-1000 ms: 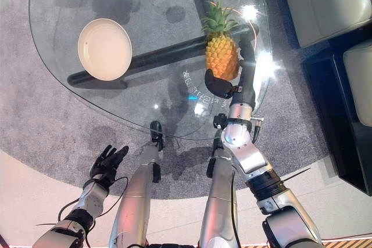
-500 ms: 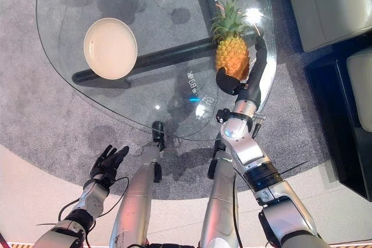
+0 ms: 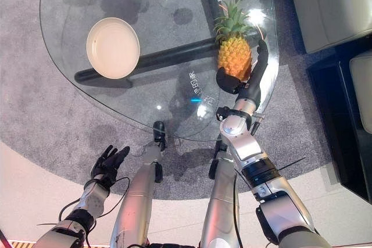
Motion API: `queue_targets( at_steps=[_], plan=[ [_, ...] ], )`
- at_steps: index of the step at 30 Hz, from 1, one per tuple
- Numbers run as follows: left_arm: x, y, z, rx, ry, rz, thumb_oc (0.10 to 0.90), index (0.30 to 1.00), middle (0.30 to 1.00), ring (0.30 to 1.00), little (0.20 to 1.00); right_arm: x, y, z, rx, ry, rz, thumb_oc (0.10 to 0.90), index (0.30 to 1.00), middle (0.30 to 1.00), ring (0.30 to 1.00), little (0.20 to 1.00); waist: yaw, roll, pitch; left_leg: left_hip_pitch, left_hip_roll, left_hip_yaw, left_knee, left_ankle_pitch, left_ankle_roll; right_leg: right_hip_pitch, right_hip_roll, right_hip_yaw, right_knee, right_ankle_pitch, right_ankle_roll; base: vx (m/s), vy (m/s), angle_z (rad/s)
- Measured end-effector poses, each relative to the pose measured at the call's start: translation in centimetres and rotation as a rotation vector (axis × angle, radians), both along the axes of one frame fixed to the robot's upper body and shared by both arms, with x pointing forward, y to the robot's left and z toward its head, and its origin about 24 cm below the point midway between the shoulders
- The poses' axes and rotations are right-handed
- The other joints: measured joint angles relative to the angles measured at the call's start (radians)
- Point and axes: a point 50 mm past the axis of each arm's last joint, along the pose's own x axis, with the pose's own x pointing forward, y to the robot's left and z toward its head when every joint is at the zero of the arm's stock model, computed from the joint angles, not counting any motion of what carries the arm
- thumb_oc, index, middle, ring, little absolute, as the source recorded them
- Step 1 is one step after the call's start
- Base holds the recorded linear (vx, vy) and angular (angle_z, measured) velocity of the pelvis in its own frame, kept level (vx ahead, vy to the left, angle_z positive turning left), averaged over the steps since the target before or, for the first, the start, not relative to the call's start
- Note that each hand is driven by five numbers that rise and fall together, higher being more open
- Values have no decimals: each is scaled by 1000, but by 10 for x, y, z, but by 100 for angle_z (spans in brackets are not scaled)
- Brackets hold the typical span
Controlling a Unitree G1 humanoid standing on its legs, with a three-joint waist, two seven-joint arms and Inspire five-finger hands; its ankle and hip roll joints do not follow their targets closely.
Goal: Pick up the fruit to the plate
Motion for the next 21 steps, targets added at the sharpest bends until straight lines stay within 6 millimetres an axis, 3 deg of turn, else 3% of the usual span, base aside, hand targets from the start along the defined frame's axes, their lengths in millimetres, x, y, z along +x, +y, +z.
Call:
queue_targets(
  at_steps=[6, 21],
  plan=[
    [0, -4, -1, 6, 7, -23, 800, 900, 900, 900, 900, 5, -1, -8, 12, 80, 27, 800, 900, 900, 900, 900, 14, 2, 0, -1, 0, -5, -2, 2, -2, 0, -1, -5, 4, -4, -1, -3, -3, 2],
    [-1, -4, -2, 8, 11, -23, 800, 900, 900, 900, 900, 11, 0, -6, 3, 106, 41, 800, 900, 900, 900, 900, 9, 2, 0, -7, 2, -25, -3, 3, -5, 2, -1, -25, 13, -14, -11, 0, -4, 2]
  ],
)
